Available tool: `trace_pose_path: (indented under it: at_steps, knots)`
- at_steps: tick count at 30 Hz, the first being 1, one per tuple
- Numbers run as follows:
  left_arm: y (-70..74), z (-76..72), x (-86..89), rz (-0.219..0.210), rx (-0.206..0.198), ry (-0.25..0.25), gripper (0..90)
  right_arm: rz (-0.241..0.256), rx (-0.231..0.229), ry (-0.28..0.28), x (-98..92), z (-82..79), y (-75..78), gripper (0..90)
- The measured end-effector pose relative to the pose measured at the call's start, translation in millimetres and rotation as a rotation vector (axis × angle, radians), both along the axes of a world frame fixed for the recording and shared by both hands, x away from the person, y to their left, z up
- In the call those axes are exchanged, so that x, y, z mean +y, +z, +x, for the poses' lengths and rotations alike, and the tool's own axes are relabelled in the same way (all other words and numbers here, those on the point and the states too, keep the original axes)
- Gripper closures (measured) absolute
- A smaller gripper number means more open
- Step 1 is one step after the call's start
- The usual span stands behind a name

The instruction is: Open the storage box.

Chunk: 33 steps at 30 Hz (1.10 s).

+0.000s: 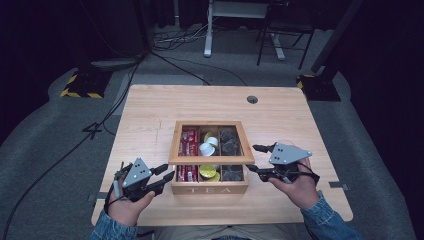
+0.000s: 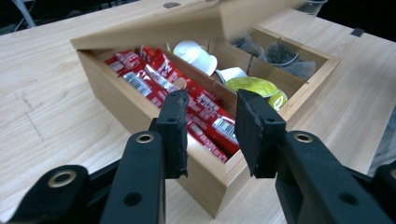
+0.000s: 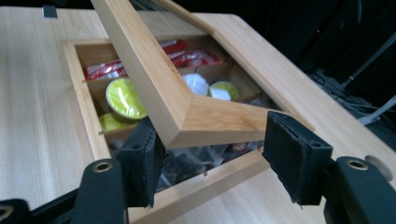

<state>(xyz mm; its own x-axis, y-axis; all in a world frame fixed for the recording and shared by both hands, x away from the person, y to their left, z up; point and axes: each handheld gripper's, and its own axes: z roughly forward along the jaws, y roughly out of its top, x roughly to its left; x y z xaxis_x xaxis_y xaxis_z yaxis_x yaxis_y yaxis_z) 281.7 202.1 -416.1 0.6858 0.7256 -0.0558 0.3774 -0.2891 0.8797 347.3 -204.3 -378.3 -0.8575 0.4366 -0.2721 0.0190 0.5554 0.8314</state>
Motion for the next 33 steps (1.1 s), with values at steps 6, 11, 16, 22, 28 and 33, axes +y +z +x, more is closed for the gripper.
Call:
trace_pose_path:
  at_steps: [6, 11, 16, 22, 28, 33]
  knots:
    - [-4.8, -1.6, 8.7, 0.010, 0.000, 0.030, 58.5, 0.045, -0.008, 0.036, 2.0, 12.2, 15.5, 41.8]
    - [-14.5, -5.4, 22.4, 0.017, 0.020, 0.087, 56.4, 0.067, -0.017, 0.054, 4.8, 24.0, 26.7, 43.9]
    - [-16.2, -12.4, 29.0, 0.013, 0.019, 0.117, 54.0, 0.086, -0.010, 0.071, 6.9, 36.7, 36.7, 47.9]
    - [-18.1, -19.3, 38.8, 0.011, 0.021, 0.155, 53.9, 0.114, -0.005, 0.081, 8.5, 48.0, 43.0, 49.6]
    - [-20.5, -18.3, 43.9, 0.010, 0.026, 0.172, 54.0, 0.134, -0.012, 0.080, 10.2, 60.4, 53.6, 53.3]
    - [-24.8, -12.3, 46.0, 0.031, 0.022, 0.186, 53.3, 0.152, -0.022, 0.072, 12.7, 70.8, 62.9, 57.2]
